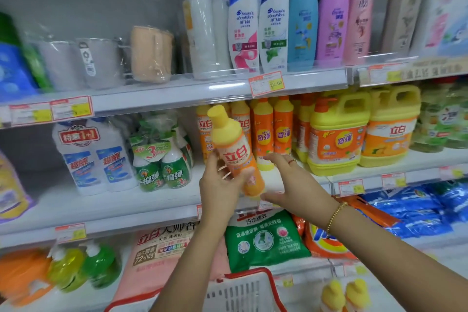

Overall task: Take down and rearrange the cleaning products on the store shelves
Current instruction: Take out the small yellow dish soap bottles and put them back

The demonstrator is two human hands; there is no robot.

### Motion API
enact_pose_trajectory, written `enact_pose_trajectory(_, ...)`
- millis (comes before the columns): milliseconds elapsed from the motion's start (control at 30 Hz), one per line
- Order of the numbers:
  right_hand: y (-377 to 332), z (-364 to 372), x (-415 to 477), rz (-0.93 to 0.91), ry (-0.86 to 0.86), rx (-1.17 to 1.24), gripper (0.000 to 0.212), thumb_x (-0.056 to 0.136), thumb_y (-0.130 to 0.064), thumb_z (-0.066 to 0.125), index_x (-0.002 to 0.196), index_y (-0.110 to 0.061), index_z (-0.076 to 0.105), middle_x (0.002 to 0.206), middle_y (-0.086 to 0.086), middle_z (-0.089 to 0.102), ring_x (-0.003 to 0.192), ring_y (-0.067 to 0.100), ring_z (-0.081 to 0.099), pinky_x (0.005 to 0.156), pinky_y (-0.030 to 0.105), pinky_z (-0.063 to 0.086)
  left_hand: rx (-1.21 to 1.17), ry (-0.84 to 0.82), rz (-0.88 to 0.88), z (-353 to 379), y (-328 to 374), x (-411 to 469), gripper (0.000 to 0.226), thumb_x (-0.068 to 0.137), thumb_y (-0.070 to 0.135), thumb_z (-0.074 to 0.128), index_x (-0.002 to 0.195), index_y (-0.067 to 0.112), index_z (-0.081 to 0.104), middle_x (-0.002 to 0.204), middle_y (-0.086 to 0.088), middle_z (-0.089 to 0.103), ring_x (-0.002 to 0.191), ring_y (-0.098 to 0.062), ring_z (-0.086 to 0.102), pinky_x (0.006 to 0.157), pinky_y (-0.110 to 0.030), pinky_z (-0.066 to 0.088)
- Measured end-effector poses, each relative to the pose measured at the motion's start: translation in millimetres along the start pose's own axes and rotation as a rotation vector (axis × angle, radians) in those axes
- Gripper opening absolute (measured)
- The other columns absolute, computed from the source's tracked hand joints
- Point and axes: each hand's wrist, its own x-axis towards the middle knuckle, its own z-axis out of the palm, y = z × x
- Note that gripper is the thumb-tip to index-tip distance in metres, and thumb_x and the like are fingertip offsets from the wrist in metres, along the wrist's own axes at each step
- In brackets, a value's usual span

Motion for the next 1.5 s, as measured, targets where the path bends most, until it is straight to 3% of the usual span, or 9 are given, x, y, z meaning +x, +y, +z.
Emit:
enact_pose_trajectory(500, -39, -13, -68, -0.234, 0.499, 0.282, 0.066, 0.071, -0.03, 0.079, 0.13, -0.035, 0.049, 0.127, -0.019, 0.048, 0.115, -0.004, 0.046, 0.088, 0.011, 0.045, -0.575, -0.135, -0.183, -27, 81, -45, 0.06, 0.068, 0.034, 0.069, 0.126, 0.025, 0.055, 0.113, 0.001, 0.07, 0.104, -0.019, 0.068, 0.083, -0.034, 0.058)
enact_pose_trajectory(700, -46, -31, -65, 0.079, 0.133, 1.285, 0.044, 0.07, -0.024, 0.076, 0.112, -0.02, 0.065, 0.108, 0.004, 0.067, 0.093, 0.016, 0.067, 0.069, 0.024, 0.056, -0.772, -0.261, -0.161, -33, 77, -43, 0.079, 0.053, 0.037, 0.091, 0.125, 0.028, 0.059, 0.121, -0.004, 0.067, 0.112, -0.024, 0.064, 0.085, -0.038, 0.056)
enact_pose_trajectory(833, -41, -30, -66, 0.458, -0.301, 1.997, 0.082, 0.051, -0.025, 0.091, 0.121, -0.001, 0.054, 0.106, 0.033, 0.061, 0.084, 0.037, 0.069, 0.055, 0.036, 0.059, -0.813, -0.288, -0.135, -25, 77, -43, 0.079, 0.043, 0.031, 0.095, 0.114, 0.022, 0.061, 0.103, -0.005, 0.07, 0.098, -0.02, 0.068, 0.078, -0.034, 0.057)
enact_pose_trajectory(900, -38, -30, -64, 0.481, -0.265, 1.877, 0.059, 0.073, -0.031, 0.073, 0.122, -0.005, 0.053, 0.108, 0.03, 0.063, 0.086, 0.033, 0.069, 0.062, 0.035, 0.06, -0.806, -0.215, -0.142, -21, 75, -45, 0.077, 0.047, 0.029, 0.094, 0.115, 0.02, 0.059, 0.101, -0.004, 0.069, 0.096, -0.019, 0.068, 0.076, -0.033, 0.057)
enact_pose_trajectory(967, -39, -31, -65, 0.282, -0.062, 1.272, 0.04, 0.084, -0.039, 0.059, 0.118, -0.019, 0.059, 0.111, 0.01, 0.067, 0.096, 0.019, 0.066, 0.076, 0.028, 0.058, -0.762, -0.11, -0.157, -18, 72, -48, 0.06, 0.062, 0.022, 0.082, 0.117, 0.021, 0.057, 0.098, 0.0, 0.071, 0.095, -0.018, 0.068, 0.074, -0.032, 0.058)
enact_pose_trajectory(1067, -34, -22, -68, -0.034, 0.131, 0.347, 0.062, 0.072, -0.046, 0.073, 0.128, -0.035, 0.048, 0.114, -0.018, 0.057, 0.101, -0.002, 0.053, 0.081, 0.011, 0.045, -0.614, 0.015, -0.16, -11, 69, -53, 0.065, 0.063, 0.02, 0.074, 0.124, 0.018, 0.054, 0.102, -0.001, 0.071, 0.094, -0.017, 0.07, 0.066, -0.029, 0.057)
enact_pose_trajectory(1233, -40, -5, -66, 0.032, 0.195, 0.065, 0.078, 0.071, -0.045, 0.076, 0.135, -0.031, 0.035, 0.116, -0.009, 0.053, 0.095, 0.005, 0.053, 0.07, 0.009, 0.039, -0.416, 0.063, -0.188, 0, 62, -57, 0.075, 0.063, 0.024, 0.079, 0.13, 0.017, 0.048, 0.108, -0.006, 0.069, 0.091, -0.015, 0.071, 0.063, -0.027, 0.058)
enact_pose_trajectory(1333, -38, -14, -69, 0.105, 0.104, 0.265, 0.06, 0.07, -0.043, 0.077, 0.119, -0.03, 0.046, 0.092, -0.014, 0.061, 0.07, 0.0, 0.059, 0.057, 0.009, 0.044, -0.415, -0.033, -0.215, -6, 63, -52, 0.068, 0.062, 0.033, 0.075, 0.124, 0.017, 0.054, 0.104, -0.002, 0.071, 0.089, -0.012, 0.071, 0.069, -0.028, 0.058)
enact_pose_trajectory(1500, -32, -26, -80, 0.371, -0.531, 1.392, 0.048, 0.076, -0.035, 0.074, 0.112, -0.008, 0.058, 0.1, 0.019, 0.07, 0.082, 0.025, 0.07, 0.075, 0.035, 0.058, -0.665, -0.171, -0.397, -22, 57, -25, 0.047, 0.075, 0.033, 0.062, 0.117, 0.011, 0.061, 0.098, -0.005, 0.072, 0.084, -0.016, 0.07, 0.076, -0.034, 0.058)
